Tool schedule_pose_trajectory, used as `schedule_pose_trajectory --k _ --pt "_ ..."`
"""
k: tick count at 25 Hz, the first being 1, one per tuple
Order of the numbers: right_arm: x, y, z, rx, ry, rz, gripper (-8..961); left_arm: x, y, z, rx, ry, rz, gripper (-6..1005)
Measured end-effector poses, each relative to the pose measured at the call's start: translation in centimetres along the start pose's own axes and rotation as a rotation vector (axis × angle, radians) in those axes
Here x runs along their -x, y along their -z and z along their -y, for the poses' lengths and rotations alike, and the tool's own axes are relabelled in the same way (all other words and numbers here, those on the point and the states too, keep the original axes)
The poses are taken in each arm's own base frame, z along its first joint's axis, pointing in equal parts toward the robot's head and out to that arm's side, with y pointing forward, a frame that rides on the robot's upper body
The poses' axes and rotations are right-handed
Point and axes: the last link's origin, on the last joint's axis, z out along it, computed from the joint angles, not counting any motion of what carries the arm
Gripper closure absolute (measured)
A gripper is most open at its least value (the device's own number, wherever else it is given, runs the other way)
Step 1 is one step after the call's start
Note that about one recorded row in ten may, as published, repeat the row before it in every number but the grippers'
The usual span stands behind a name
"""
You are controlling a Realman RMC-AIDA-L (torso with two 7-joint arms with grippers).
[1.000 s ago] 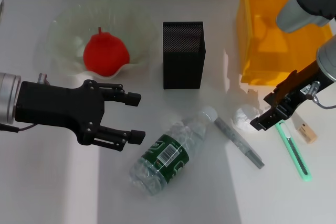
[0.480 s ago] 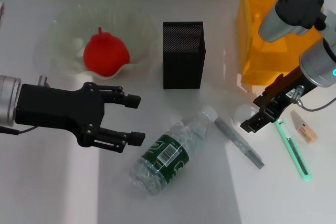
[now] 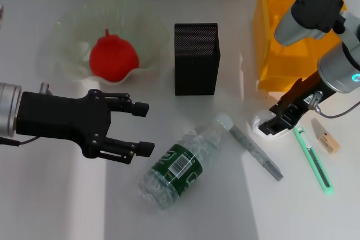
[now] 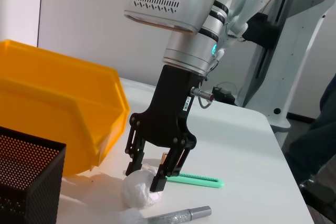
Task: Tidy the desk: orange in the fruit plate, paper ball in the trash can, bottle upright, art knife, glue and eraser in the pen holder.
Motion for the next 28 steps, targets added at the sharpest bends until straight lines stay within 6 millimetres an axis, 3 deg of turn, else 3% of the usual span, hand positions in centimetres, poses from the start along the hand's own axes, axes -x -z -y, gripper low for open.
schedule_pose_trajectory --k 5,10,15,16,17,18,20,21,24,28 --pt "-0.1 0.3 -0.1 -0.002 0.005 0.002 435 0.0 0.0 0.1 -0.005 0.001 0.001 171" --pt "-0.9 2.0 -0.7 -0.006 0.014 0.019 499 0.1 0.0 0.1 -0.010 0.002 0.000 171" --pt "-2.1 5.1 -2.7 0.022 0.070 0.096 499 -0.1 0.1 0.2 -0.013 -0.002 -0.003 170" --pt "-2.7 7.2 -3.3 0.031 0.088 0.159 499 -0.2 0.0 0.3 -0.013 -0.006 -0.003 170" --pt "-2.7 7.2 -3.3 0.031 0.088 0.159 500 -0.2 0.0 0.3 -0.013 -0.006 -0.003 170" --pt "-3.3 9.1 -3.4 0.019 0.083 0.227 500 -0.3 0.0 0.3 -0.012 -0.009 -0.003 170" --pt "-3.7 10.1 -3.2 0.001 0.072 0.263 500 -0.5 -0.1 0.4 -0.011 -0.014 -0.002 170" --pt "-4.5 12.0 -2.4 -0.060 0.035 0.337 500 -0.6 -0.1 0.5 -0.011 -0.018 -0.004 170" --pt "-5.5 13.5 -1.1 -0.156 -0.013 0.408 500 -0.8 -0.1 0.6 -0.013 -0.022 -0.005 170" --pt "-6.6 14.0 2.3 -0.309 -0.087 0.528 500 -0.9 -0.4 0.7 -0.016 -0.033 -0.008 171"
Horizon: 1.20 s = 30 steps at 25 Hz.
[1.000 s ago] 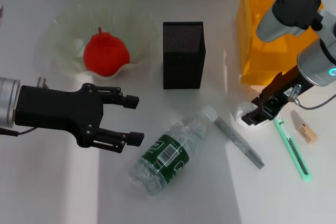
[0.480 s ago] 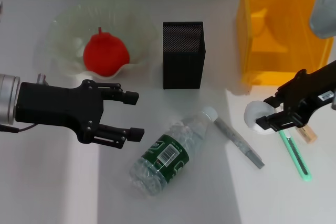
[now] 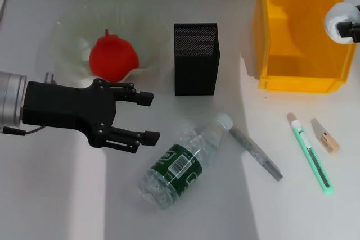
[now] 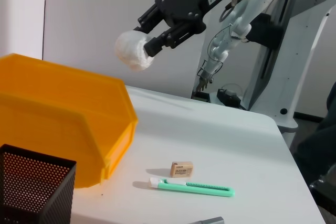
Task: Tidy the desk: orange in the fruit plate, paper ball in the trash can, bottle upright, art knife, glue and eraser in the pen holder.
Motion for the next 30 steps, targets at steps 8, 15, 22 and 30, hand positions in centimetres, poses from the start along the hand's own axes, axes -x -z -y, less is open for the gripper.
schedule_pose_trajectory --k 8,15,22,30 --pt "-0.6 -3.7 1.5 0.045 -0.039 0.006 503 -0.2 -0.2 0.1 -0.002 0.004 -0.001 170" --pt "-0.6 -4.9 2.2 0.035 -0.036 -0.005 506 -0.3 -0.4 0.2 -0.005 0.004 -0.002 170" --pt "-0.7 -4.5 2.2 0.031 -0.029 -0.007 239 -0.2 -0.5 0.2 -0.005 0.007 -0.003 171" --pt "-2.1 1.5 -0.7 0.237 -0.026 0.255 186 -0.2 -0.5 0.3 -0.005 0.013 -0.004 171"
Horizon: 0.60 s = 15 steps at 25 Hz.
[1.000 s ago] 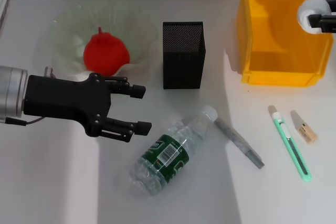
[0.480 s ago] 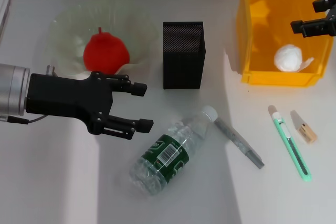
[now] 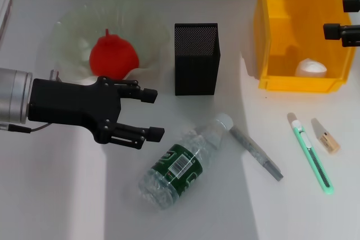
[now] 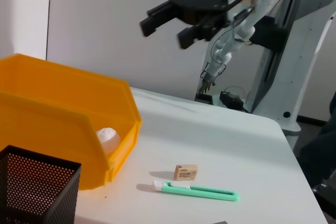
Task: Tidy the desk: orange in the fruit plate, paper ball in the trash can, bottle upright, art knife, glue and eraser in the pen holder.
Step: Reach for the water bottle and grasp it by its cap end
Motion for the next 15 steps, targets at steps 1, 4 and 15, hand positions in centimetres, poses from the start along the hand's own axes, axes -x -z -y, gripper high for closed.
schedule_pose_trajectory --k 1,4,15 --pt "0.0 0.0 0.0 0.000 0.000 0.000 186 0.0 0.0 0.0 0.000 0.000 0.000 171" --pt "-1.2 2.8 -1.9 0.185 -0.017 0.165 186 0.0 0.0 0.0 -0.003 0.006 -0.002 171" --pt "-10.2 4.0 -4.2 0.420 -0.118 0.242 186 -2.6 0.4 1.3 -0.049 0.174 0.024 170"
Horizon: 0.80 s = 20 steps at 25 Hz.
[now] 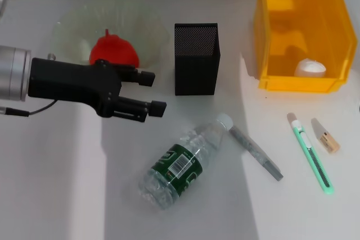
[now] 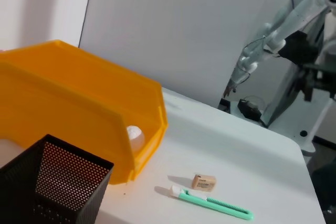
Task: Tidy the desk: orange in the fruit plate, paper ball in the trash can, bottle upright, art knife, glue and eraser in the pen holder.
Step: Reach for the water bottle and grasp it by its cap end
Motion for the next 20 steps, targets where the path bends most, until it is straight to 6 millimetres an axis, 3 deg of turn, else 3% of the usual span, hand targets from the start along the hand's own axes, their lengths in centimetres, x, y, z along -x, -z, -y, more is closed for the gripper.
schedule_pose_trajectory --k 2,3,4,5,6,9,10,11,14,15,16,17,19,20 --pt "-0.5 0.0 -0.1 -0.002 -0.006 -0.012 186 -0.5 0.0 0.0 -0.007 0.018 0.007 170" --pt "-1.4 0.1 -0.2 -0.008 -0.018 -0.032 186 -2.0 -0.1 -0.1 -0.023 0.049 0.029 171" --pt "-1.4 0.1 -0.2 -0.008 -0.018 -0.032 186 -2.0 -0.1 -0.1 -0.023 0.049 0.029 171" --pt "-1.7 0.1 -0.3 -0.012 -0.023 -0.037 186 -3.8 -0.9 -0.3 -0.042 0.090 0.089 171" --pt "-2.1 0.2 -0.4 -0.014 -0.025 -0.043 186 -3.8 -0.9 -0.3 -0.042 0.090 0.089 171" --pt "-2.8 0.3 -0.4 -0.032 -0.029 -0.056 186 -6.2 -3.0 -0.7 -0.071 0.148 0.197 171" --pt "-2.9 0.3 -0.3 -0.038 -0.030 -0.059 186 -6.2 -3.0 -0.7 -0.071 0.148 0.197 171" --pt "-3.0 0.3 -0.2 -0.046 -0.032 -0.062 186 -7.6 -4.7 -0.9 -0.099 0.177 0.264 171" --pt "-3.3 0.3 0.0 -0.067 -0.038 -0.073 186 -7.6 -4.7 -0.9 -0.099 0.177 0.264 171" --pt "-3.4 0.3 0.0 -0.073 -0.040 -0.075 186 -9.4 -7.4 -1.6 -0.122 0.189 0.344 171" --pt "-3.5 0.4 0.1 -0.079 -0.041 -0.076 186 -10.3 -8.5 -1.8 -0.142 0.187 0.358 171" --pt "-3.6 0.4 0.1 -0.085 -0.041 -0.078 186 -10.8 -9.5 -1.9 -0.158 0.177 0.373 170" --pt "-3.9 0.5 0.0 -0.095 -0.042 -0.081 186 -10.8 -9.5 -1.9 -0.158 0.177 0.373 171" --pt "-4.0 0.6 0.0 -0.101 -0.044 -0.084 186 -11.4 -10.7 -1.9 -0.208 0.180 0.382 171"
